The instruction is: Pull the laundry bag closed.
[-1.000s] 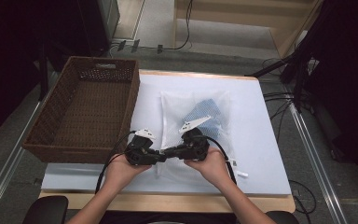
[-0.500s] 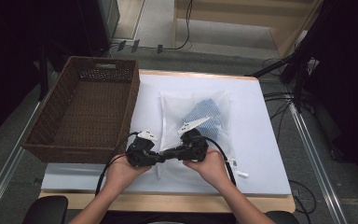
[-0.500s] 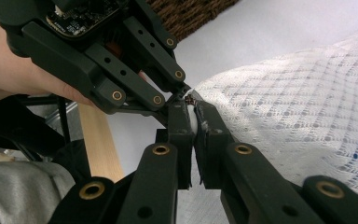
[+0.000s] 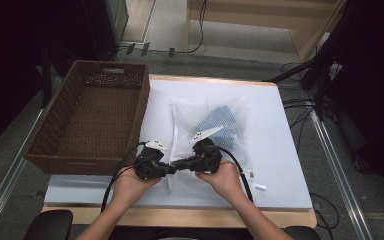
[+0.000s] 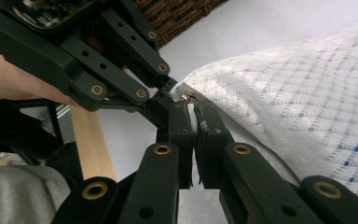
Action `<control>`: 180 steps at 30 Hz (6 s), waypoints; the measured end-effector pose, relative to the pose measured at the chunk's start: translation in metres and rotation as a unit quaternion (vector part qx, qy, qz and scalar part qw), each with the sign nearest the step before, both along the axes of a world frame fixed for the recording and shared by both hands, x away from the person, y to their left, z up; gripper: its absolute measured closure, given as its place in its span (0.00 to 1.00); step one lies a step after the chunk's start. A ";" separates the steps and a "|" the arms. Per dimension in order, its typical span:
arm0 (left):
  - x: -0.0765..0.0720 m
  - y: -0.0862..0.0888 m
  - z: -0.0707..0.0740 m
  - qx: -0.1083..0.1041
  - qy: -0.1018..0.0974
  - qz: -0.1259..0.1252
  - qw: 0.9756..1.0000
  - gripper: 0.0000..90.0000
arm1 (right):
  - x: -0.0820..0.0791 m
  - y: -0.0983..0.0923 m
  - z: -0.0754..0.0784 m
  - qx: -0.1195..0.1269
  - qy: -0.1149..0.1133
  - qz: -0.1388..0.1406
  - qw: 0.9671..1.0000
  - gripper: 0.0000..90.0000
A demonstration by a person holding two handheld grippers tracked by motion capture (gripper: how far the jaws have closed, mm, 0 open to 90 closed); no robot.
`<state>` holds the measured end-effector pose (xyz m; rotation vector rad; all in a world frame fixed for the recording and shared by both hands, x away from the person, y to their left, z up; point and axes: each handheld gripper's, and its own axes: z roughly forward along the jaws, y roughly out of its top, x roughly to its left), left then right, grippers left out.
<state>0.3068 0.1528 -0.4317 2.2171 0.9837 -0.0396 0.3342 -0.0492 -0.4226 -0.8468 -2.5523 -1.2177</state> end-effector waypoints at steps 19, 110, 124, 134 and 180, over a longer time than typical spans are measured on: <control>-0.001 0.005 0.002 -0.005 -0.015 -0.003 1.000 0.98 | 0.002 -0.011 -0.005 -0.018 -0.014 -0.016 1.000 0.99; -0.007 0.009 0.007 -0.034 -0.014 -0.003 0.999 0.98 | -0.006 -0.064 -0.008 -0.048 -0.012 -0.061 0.997 0.98; -0.006 0.011 0.012 -0.040 -0.013 0.001 0.999 0.98 | -0.007 -0.082 -0.005 -0.054 -0.013 -0.071 0.996 0.98; -0.005 0.012 0.011 -0.037 -0.011 0.000 0.999 0.97 | -0.009 -0.095 -0.007 -0.054 -0.011 -0.081 0.995 0.98; -0.005 0.014 0.014 -0.041 -0.009 0.001 0.999 0.97 | -0.015 -0.126 -0.009 -0.049 0.017 -0.116 0.992 0.98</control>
